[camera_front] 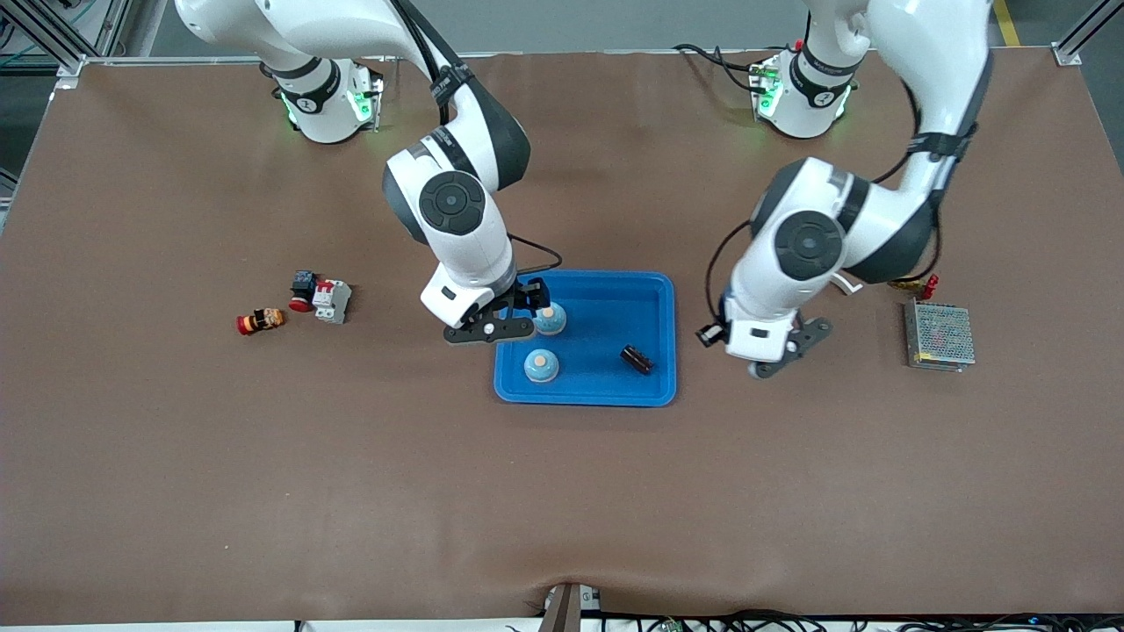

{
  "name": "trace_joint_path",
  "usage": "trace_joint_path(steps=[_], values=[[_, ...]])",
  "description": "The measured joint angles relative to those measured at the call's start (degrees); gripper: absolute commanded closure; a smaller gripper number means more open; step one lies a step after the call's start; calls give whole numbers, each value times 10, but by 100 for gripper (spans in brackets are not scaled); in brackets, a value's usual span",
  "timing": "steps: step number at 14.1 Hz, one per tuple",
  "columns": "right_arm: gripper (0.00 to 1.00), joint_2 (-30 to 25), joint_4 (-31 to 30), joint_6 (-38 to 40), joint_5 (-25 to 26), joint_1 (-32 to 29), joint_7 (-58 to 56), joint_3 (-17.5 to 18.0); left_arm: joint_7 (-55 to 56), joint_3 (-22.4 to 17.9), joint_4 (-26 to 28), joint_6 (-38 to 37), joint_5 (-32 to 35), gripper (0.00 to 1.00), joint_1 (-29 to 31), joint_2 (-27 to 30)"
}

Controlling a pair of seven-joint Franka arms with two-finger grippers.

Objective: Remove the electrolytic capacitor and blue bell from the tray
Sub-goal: 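Grasp the capacitor with the left gripper while the right gripper reaches the bells, then carry the capacitor toward the power supply box and release it with the left gripper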

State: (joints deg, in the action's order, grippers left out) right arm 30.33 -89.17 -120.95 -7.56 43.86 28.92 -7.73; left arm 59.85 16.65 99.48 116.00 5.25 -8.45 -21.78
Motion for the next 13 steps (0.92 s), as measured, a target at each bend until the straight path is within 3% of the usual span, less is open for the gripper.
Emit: trace_joint_path(steps=[7, 13], values=[[0, 31, 0, -21, -3, 7, -3, 7, -100, -1, 20, -15, 22, 100, 86, 6], [0, 44, 0, -35, -61, 14, -2, 17, -175, -1, 55, -14, 37, 100, 149, 7]])
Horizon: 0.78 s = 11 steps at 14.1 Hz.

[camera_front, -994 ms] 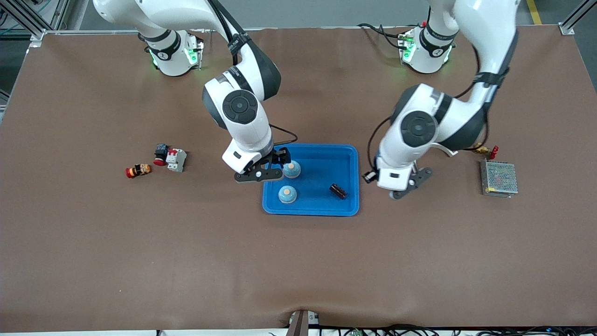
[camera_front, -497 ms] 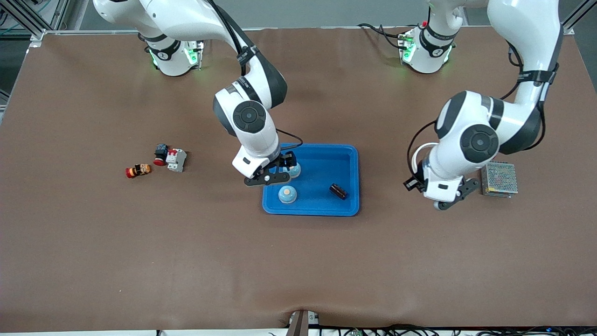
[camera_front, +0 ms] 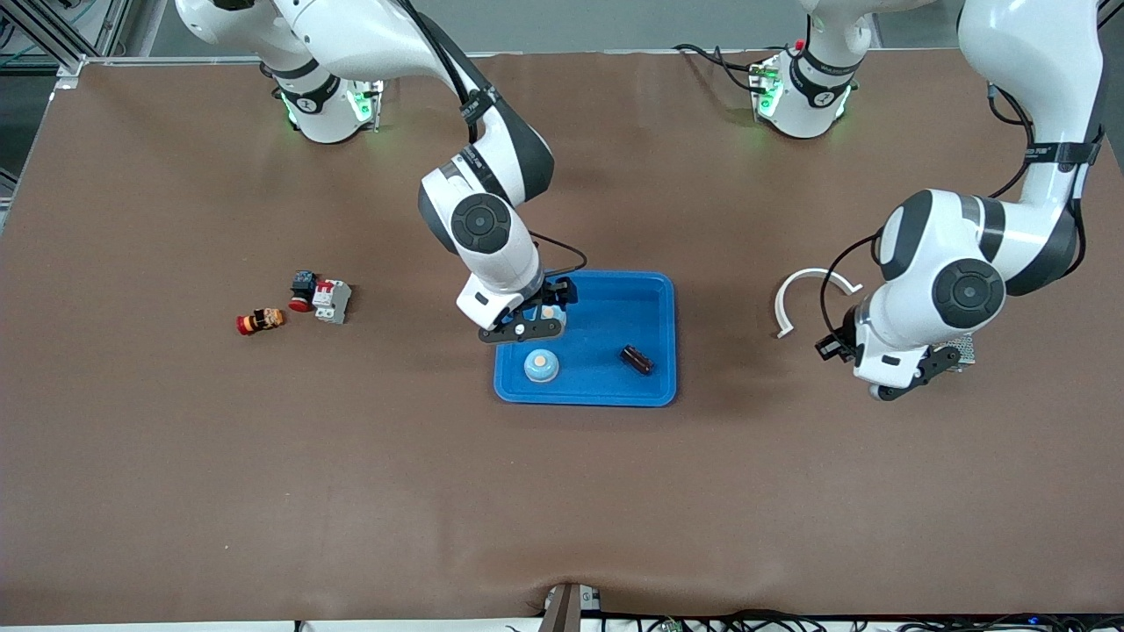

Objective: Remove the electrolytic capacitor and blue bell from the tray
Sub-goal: 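Carry the capacitor toward the power supply box and release it with the left gripper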

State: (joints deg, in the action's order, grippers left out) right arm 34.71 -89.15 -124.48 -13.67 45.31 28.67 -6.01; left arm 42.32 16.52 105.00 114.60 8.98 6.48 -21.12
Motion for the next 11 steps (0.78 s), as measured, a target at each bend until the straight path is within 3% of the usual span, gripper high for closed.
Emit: trace_joint_path(steps=[3, 11], values=[[0, 17, 0, -23, 0, 12, 0, 1, -15, 0, 27, 13, 0, 100, 20, 0], [0, 52, -1, -52, 3, 23, -1, 0, -38, 0, 146, 182, 43, 100, 71, -8]])
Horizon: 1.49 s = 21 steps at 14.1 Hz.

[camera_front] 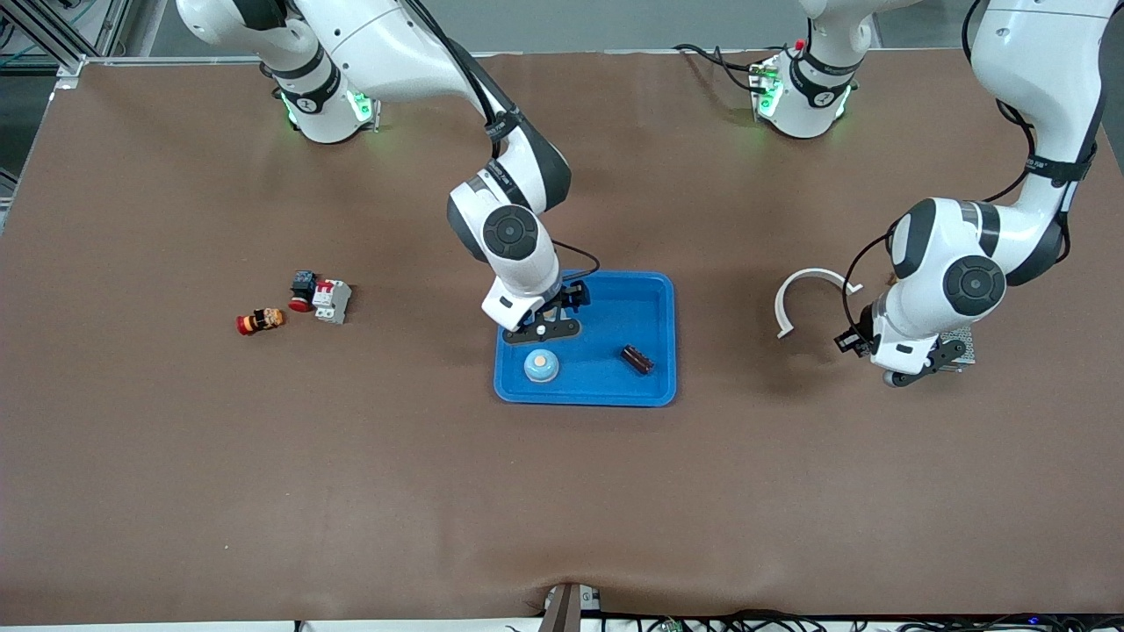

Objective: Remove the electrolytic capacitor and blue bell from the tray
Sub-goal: 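Carry the capacitor toward the power supply box and release it with the left gripper, then return the left gripper to the second capacitor while the right gripper grasps a bell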

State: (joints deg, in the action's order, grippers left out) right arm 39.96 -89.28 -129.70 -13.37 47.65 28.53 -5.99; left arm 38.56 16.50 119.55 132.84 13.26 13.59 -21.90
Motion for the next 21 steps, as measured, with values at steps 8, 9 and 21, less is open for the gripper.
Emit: trace_joint_path(steps=[8, 9, 21], values=[[0, 24, -8, -37, 2, 0, -4, 0, -1, 0, 8, 45, 32, 76, 43, -51], [0, 27, -8, -40, 5, 0, -5, 0, -1, 0, 8, 46, 32, 64, 47, -56], [0, 41, -10, -50, 12, 12, -7, 0, 2, 44, -13, 40, 32, 0, 49, -35]])
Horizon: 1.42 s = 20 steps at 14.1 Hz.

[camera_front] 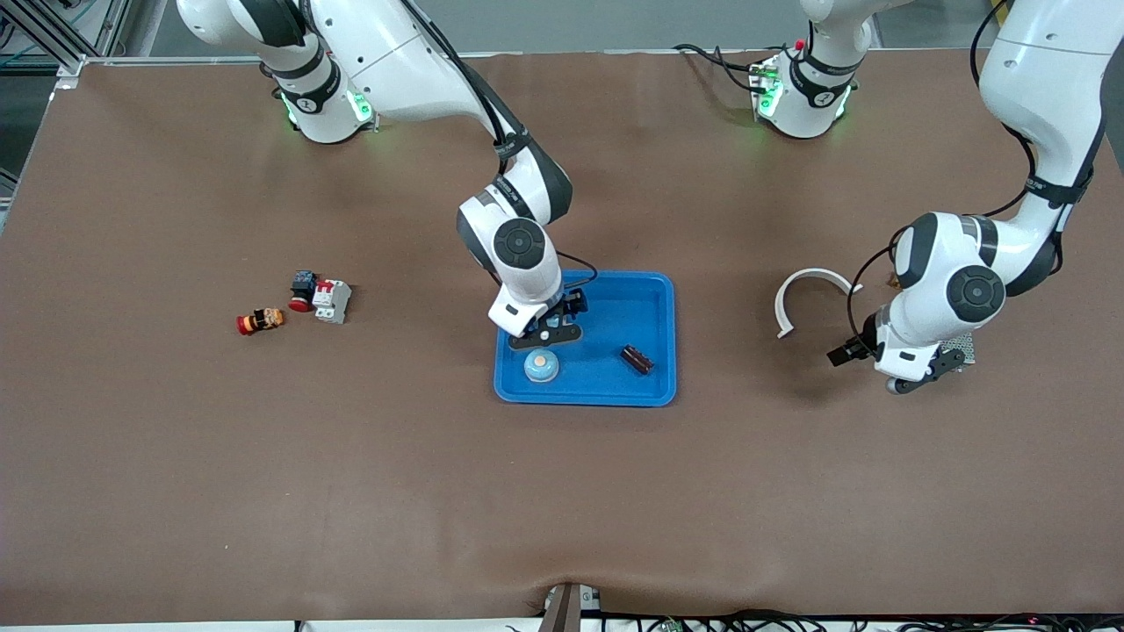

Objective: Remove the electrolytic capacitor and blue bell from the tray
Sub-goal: 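Return the left gripper to the second capacitor while the right gripper grasps a bell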

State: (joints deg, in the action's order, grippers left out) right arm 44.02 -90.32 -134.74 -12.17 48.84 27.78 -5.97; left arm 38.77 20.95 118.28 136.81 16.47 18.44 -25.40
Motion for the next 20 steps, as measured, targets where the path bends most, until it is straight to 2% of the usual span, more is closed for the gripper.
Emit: trace_joint_path(steps=[5, 12, 14, 16, 18, 20], values=[[0, 0, -6, 0, 1, 7, 0, -1, 83, 63, -55, -52, 0, 0, -20, 11], [0, 0, -8, -2, 3, 7, 0, -2, 244, 66, -138, -87, 0, 0, -136, -15], [13, 0, -7, -3, 3, 7, 0, -3, 284, 66, -164, -88, 0, 0, -161, -38], [18, 0, -8, -3, 3, 7, 0, -3, 316, 66, -190, -88, 0, 0, -185, -64], [31, 0, -8, -3, 3, 7, 0, -3, 336, 66, -206, -88, 0, 1, -208, -83], [35, 0, -8, -3, 3, 7, 0, -4, 369, 66, -216, -88, 0, 2, -232, -96]])
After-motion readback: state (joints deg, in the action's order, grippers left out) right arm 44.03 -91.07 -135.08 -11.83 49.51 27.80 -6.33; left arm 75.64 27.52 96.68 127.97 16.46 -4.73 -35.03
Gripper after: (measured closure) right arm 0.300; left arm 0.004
